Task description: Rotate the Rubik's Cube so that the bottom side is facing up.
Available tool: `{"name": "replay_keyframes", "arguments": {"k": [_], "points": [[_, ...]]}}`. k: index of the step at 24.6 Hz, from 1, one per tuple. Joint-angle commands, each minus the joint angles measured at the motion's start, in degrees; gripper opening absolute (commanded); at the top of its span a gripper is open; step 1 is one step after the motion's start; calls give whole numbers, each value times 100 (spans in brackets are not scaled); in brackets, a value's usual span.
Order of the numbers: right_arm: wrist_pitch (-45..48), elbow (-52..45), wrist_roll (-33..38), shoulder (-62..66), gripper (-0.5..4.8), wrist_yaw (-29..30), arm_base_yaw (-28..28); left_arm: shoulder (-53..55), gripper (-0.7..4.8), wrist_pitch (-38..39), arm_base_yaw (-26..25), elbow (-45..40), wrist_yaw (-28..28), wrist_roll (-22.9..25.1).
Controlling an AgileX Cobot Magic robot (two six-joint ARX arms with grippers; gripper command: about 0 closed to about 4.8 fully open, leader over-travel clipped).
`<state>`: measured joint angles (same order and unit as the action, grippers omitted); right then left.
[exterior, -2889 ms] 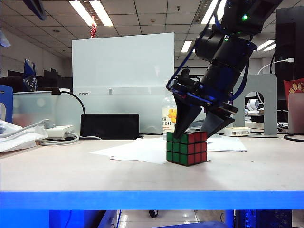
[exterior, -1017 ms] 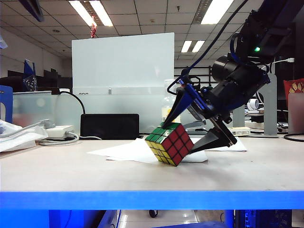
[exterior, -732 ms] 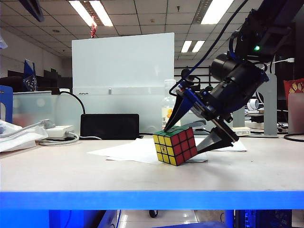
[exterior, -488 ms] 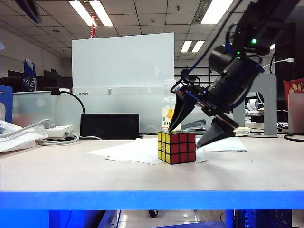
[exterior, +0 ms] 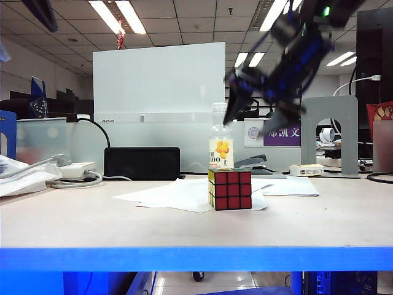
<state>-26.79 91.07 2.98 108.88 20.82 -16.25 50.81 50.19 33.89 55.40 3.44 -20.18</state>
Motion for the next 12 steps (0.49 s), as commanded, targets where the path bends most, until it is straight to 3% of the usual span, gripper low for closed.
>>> {"name": "replay_keyframes", "arguments": {"k": [1, 3, 4, 6, 8, 10, 12], "points": [[227, 52, -4, -476, 479, -302, -2, -7, 342, -409, 0, 13, -254, 181], [278, 52, 20, -769, 473, -363, -4, -7, 342, -682, 0, 13, -466, 223], [278, 52, 39, -901, 440, -415, -4, -7, 342, -839, 0, 13, -540, 273], [299, 52, 109, -1202, 311, -433, -4, -9, 341, -1281, 0, 13, -807, 420], [363, 52, 109, -1480, 230, -439, -11, -9, 338, -1729, 0, 13, -1051, 586], [431, 52, 105, -1797, 192, -485, -11, -9, 278, -2299, 0, 15, -1443, 844], [459, 52, 52, -2120, 143, -507, -11, -11, 138, -2879, -4, 15, -1827, 1130]]}}
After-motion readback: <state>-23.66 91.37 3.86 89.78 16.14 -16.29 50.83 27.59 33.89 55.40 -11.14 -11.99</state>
